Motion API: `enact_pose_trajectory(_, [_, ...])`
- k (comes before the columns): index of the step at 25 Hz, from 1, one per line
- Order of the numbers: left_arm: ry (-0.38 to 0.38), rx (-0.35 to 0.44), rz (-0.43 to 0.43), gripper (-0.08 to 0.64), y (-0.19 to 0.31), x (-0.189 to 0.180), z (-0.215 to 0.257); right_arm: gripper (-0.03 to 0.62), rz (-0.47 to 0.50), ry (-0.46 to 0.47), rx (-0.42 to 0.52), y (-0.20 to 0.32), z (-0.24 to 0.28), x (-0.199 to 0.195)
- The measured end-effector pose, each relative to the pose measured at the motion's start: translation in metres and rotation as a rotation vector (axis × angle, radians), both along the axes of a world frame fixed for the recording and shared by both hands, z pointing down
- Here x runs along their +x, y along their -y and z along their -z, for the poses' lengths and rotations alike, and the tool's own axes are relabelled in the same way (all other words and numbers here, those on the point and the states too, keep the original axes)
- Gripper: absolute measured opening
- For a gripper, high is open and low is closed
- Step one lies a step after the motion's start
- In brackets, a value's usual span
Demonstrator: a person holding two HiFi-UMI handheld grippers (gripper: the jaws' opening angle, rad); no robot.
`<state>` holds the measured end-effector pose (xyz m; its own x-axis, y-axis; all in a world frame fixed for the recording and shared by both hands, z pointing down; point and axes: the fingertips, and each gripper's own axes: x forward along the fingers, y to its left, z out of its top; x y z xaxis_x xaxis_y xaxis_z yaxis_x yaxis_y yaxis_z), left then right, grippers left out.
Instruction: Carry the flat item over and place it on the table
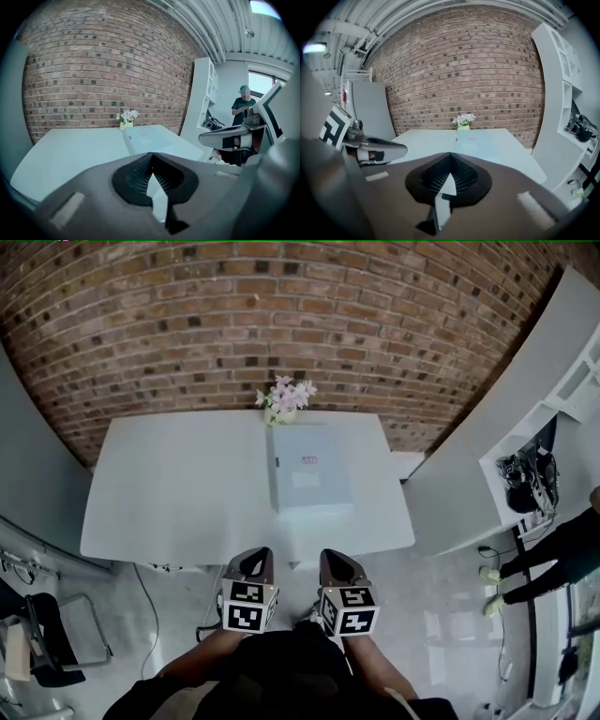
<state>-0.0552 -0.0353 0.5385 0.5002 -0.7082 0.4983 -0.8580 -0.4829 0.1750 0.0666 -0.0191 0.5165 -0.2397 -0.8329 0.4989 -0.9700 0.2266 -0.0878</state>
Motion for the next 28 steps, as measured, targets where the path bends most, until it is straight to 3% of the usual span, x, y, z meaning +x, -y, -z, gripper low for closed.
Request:
enact_pose_trajectory(11, [0.001,-0.07,0.005,0.003,-0.01,-0.007,-0.015,0.0,-0.007,0.014,-0.09,-0.017,-0.029,-0.014])
enact_pose_trajectory(28, [-0.003,-0.08,-0.01,0.003,-0.02,-0.009,-0.021,0.0,-0.025,0.02,-0.091,-0.026,-0.032,-0.014])
